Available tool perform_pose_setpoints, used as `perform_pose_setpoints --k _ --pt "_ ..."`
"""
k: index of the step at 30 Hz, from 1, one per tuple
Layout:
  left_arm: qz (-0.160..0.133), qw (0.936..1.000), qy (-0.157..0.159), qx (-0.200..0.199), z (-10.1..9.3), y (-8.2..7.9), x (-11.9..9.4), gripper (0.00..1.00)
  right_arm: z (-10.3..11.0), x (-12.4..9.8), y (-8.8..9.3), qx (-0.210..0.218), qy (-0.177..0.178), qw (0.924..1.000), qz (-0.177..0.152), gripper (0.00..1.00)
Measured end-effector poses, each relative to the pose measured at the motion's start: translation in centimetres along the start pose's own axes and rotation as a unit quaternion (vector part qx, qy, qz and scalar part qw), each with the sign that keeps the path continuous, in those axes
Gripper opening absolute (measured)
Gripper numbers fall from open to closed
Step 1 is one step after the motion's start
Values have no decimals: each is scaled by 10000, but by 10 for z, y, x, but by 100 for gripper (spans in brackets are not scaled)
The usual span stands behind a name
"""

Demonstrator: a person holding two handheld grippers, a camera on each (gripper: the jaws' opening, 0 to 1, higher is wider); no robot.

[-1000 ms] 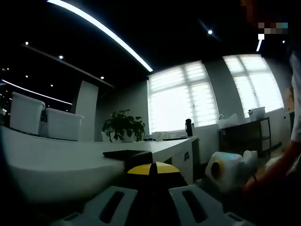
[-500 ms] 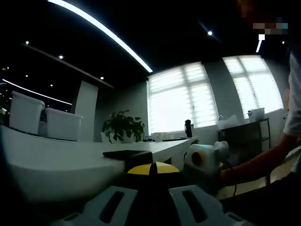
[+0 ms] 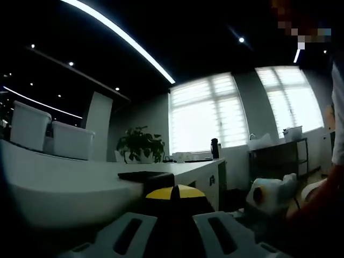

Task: Clamp the fixed fixture on the desktop, loosen the retaining clip, secure it to the edge of the desk, and tighten the retaining clip.

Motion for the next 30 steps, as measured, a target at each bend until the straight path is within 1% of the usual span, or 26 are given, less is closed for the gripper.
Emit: perform_pose_setpoints --k 1,2,3,4,7,9,10,14,16,17,19,21,22,23,24,25,26,27,30 --pt "4 10000 0 7 0 0 0 2 3 3 1 -115 84 9998 140 31" --pt "6 10000 -3 8 0 0 0 2 9 9 0 -45 -34 9999 123 31" --pt "6 10000 -7 18 0 0 0 2 11 12 -1 -72 -59 9999 133 31" --pt "6 10000 -10 27 0 0 0 2 12 15 -3 -207 27 9997 160 31" --pt "14 10000 -9 39 0 0 0 2 15 25 -10 -262 81 9996 63 30" --pt "12 10000 -3 57 0 0 0 2 17 29 -12 -328 87 9994 108 24" --pt "15 10000 -3 47 0 0 0 2 14 29 -12 -594 195 9979 166 19" --pt "33 10000 4 76 0 1 1 2 7 28 -10 -541 -26 9985 49 18" --pt "26 10000 7 74 0 1 2 2 5 27 -10 -753 -251 9968 -59 18" --pt "21 10000 9 70 0 0 2 2 3 26 -9 -774 -347 9964 -82 18" --pt "17 10000 8 68 0 0 2 2 -1 28 -8 -720 -714 9947 -191 18" --pt "19 10000 12 70 1 0 2 2 -6 29 -7 -829 -946 9918 -231 18" --pt "23 10000 13 72 1 0 2 2 -8 31 -7 -847 -1125 9897 -252 18" --pt "24 10000 13 75 1 0 2 2 -11 32 -7 -761 -1343 9877 -245 18" --pt "24 10000 14 85 1 0 2 2 -12 32 -7 -748 -1395 9871 -240 18" --pt "21 10000 19 86 1 0 2 2 -16 34 -7 -719 -1607 9840 -256 18" --pt "18 10000 20 74 1 0 2 2 -18 35 -7 -711 -1699 9825 -265 18" --pt "15 10000 21 76 1 0 2 2 -21 36 -7 -682 -1876 9795 -283 18" --pt "16 10000 23 74 1 0 2 2 -26 40 -6 -565 -2162 9743 -269 18"
Point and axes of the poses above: the point that each gripper's makers call its tool centre point, and the gripper's own axes: x roughly forward along the fingers, z roughly to its left, y roughly out of its underside, the point moved 10 cm from there along -x, roughly backward along the fingers, and after that the axes turned 8 degrees about -x, right-handed, at the moved point
